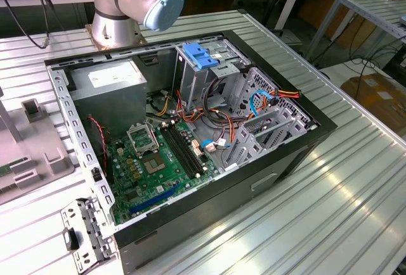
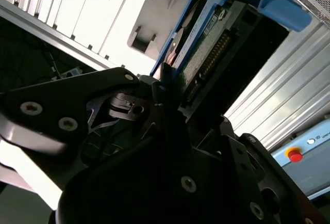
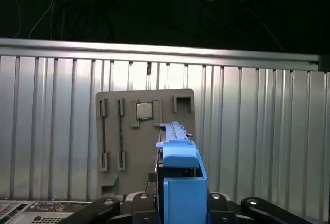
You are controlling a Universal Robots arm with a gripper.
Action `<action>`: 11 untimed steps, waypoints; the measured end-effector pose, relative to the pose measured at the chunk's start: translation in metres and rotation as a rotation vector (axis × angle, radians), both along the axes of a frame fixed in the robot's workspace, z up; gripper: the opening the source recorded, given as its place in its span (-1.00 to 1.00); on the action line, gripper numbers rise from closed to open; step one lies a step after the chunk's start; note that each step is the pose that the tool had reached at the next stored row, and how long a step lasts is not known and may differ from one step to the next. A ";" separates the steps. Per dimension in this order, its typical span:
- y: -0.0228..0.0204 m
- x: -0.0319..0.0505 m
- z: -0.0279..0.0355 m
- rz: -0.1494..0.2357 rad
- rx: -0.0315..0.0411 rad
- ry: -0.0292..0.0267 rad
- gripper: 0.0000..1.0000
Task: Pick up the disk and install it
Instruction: 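Pick up the disk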
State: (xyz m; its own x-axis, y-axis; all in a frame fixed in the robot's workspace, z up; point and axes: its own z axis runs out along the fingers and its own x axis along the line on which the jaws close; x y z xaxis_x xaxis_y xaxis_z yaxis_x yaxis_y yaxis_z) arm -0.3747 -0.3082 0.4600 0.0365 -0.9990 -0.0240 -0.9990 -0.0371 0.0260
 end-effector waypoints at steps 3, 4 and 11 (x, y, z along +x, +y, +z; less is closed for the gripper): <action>-0.0020 0.0082 0.0000 0.000 0.0000 0.0022 -0.26; -0.0023 0.0103 -0.0001 0.000 0.0000 0.0028 -0.26; -0.0054 0.0280 -0.0001 0.000 0.0000 0.0089 -0.26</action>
State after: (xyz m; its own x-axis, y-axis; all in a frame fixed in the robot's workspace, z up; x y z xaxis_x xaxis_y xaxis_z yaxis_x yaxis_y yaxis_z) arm -0.3467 -0.3136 0.4599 0.0362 -0.9990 -0.0243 -0.9987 -0.0370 0.0348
